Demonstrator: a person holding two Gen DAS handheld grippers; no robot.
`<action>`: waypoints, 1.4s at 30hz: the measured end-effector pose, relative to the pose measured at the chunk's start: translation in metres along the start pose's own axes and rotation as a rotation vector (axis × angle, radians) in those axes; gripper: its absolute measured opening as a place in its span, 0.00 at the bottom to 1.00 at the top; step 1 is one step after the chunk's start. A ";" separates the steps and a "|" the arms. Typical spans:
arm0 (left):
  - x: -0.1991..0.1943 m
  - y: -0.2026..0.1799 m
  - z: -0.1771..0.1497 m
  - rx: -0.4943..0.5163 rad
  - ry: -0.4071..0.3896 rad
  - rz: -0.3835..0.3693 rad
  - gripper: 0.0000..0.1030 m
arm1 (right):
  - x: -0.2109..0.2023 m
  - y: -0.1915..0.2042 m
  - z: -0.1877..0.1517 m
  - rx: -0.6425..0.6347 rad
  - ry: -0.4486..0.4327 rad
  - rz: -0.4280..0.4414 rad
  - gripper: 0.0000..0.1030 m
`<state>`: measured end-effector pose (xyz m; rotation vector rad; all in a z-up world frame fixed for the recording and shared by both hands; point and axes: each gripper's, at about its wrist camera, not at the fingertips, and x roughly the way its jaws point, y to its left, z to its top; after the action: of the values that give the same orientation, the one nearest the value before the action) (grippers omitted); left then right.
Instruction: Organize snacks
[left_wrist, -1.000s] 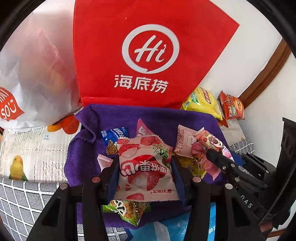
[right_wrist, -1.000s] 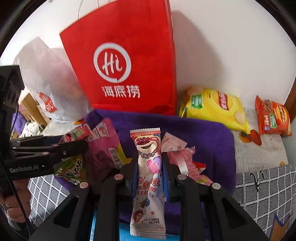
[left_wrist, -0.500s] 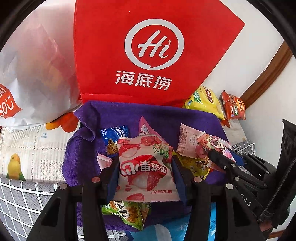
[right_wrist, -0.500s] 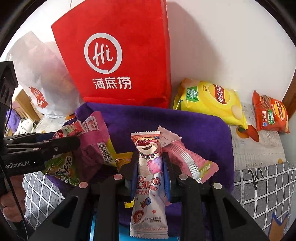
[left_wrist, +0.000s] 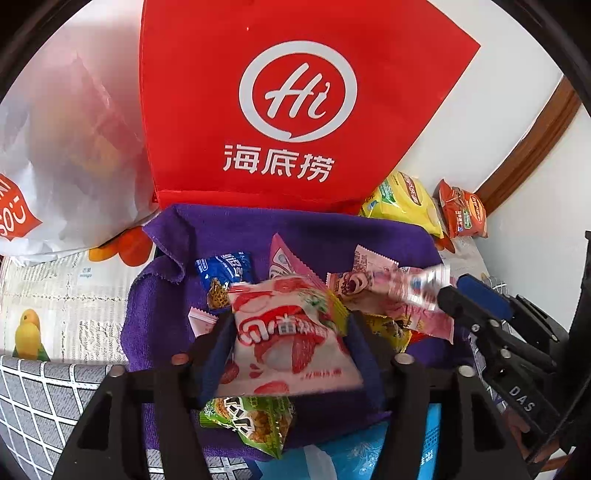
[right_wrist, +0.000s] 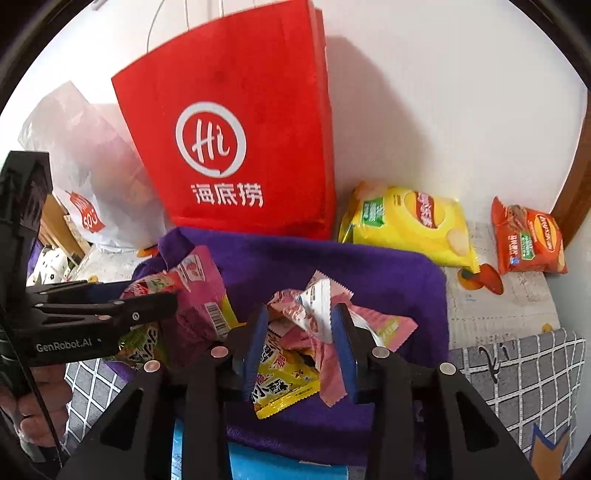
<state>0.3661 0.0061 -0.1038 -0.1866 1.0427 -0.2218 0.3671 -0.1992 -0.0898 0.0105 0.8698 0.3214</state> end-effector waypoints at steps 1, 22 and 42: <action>-0.002 -0.001 0.000 0.008 -0.005 0.012 0.69 | -0.002 -0.001 0.001 0.002 -0.006 -0.002 0.37; -0.076 -0.031 -0.005 0.086 -0.141 0.044 0.81 | -0.070 0.006 -0.001 0.043 -0.071 -0.094 0.45; -0.173 -0.050 -0.092 0.111 -0.233 0.029 0.81 | -0.197 0.023 -0.057 0.110 -0.137 -0.191 0.58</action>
<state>0.1979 0.0000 0.0079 -0.0939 0.7991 -0.2259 0.1999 -0.2398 0.0242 0.0499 0.7454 0.0923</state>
